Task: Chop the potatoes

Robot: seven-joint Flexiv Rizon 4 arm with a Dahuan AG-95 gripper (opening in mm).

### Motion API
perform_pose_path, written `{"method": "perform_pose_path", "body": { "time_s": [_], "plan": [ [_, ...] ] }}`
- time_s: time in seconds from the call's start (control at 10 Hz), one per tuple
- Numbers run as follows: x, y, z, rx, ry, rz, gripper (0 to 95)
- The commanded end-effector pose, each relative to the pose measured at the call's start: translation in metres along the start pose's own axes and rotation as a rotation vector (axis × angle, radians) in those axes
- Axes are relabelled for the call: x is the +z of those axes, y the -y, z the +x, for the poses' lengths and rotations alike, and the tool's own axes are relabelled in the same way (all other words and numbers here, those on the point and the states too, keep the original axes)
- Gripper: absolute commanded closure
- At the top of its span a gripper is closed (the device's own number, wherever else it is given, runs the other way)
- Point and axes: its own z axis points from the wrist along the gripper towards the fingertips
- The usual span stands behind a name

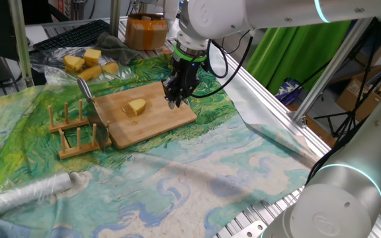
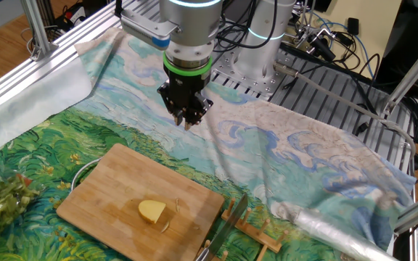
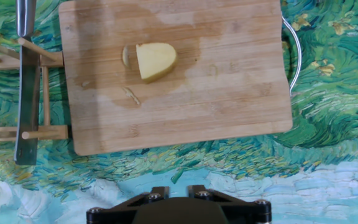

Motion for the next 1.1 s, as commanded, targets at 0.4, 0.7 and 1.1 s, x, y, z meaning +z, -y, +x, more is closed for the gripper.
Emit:
{"method": "perform_pose_path", "body": {
  "time_s": [0.4,0.7,1.1],
  "plan": [
    [0.0008,0.0,-0.0002,-0.013,0.0,-0.005,95.0],
    [0.0003,-0.0001,0.0001,0.0,-0.006,-0.004,95.0],
    [0.0003,-0.0002,0.0001,0.02,-0.042,0.0,95.0]
  ]
}}
